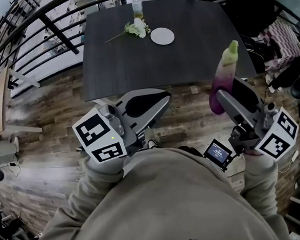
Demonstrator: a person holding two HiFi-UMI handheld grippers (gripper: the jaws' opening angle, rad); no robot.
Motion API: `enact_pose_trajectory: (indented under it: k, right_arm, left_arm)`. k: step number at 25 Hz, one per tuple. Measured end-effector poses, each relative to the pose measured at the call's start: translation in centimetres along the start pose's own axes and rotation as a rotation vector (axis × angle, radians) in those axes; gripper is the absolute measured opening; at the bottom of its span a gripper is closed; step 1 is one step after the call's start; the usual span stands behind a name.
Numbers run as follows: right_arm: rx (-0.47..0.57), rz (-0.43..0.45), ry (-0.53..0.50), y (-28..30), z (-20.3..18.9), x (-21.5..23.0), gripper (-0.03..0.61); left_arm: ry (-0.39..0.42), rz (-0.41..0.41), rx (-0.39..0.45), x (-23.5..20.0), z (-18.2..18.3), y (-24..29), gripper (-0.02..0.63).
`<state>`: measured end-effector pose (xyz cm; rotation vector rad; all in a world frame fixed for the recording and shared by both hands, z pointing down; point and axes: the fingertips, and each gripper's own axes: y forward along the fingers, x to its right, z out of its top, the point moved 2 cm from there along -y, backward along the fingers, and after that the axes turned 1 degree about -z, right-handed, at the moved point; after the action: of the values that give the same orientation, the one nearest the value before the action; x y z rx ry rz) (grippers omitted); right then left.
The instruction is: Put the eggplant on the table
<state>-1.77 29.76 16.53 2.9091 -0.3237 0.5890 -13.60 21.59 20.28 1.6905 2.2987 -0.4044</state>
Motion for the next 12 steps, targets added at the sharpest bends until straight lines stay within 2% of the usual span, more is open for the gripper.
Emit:
enact_pose_trajectory:
  k: [7, 12]
  right_arm:
    - [-0.017, 0.080, 0.003, 4.7, -0.1, -0.9, 0.206]
    - [-0.039, 0.131, 0.006, 7.1, 0.3, 0.5, 0.206]
  left_arm:
    - [-0.014, 0.074, 0.024, -2.1, 0.2, -3.9, 0.006]
    - [-0.011, 0.140, 0.038, -3.9, 0.7, -4.8, 0.006]
